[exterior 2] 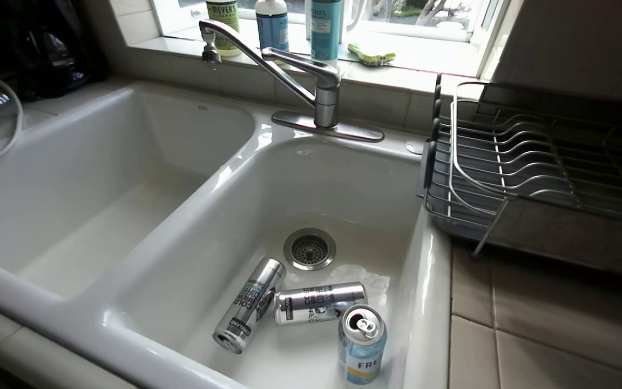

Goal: Push the faucet to the center of the sink.

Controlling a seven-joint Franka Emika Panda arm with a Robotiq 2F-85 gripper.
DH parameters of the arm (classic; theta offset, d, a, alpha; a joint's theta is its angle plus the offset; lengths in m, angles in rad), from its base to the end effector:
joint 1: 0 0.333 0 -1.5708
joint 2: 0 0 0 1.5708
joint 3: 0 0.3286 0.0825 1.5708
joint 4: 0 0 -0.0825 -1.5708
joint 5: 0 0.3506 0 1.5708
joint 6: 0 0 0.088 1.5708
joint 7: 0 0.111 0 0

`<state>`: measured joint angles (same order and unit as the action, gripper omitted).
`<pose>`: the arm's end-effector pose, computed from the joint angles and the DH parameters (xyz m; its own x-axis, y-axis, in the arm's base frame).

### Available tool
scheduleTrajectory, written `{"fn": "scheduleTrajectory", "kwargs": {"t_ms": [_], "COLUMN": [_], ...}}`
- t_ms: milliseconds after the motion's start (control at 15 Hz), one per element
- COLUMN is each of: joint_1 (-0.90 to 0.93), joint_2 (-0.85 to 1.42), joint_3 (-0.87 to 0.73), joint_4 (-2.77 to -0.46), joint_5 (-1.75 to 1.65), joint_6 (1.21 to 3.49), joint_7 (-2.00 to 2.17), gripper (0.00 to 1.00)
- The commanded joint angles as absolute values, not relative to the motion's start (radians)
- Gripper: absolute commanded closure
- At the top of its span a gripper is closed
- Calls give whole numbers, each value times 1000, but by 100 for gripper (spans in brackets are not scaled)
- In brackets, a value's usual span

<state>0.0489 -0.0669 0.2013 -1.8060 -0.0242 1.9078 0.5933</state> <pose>0.5088 0.1315 0.5937 0.9304 -0.3305 0.1587 -0.3247 -0.9438 -0.0622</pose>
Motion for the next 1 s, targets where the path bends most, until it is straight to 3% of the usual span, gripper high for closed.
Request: {"fn": "scheduleTrajectory", "kwargs": {"t_ms": [0,933], "joint_1": [75,109], "joint_2": [-41,144], "joint_3": [178,139], "joint_4": [-1781,-1620], "joint_5": [-26,-80], "joint_6": [1904,1886], "joint_7": [607,848], "gripper": [0,0]}}
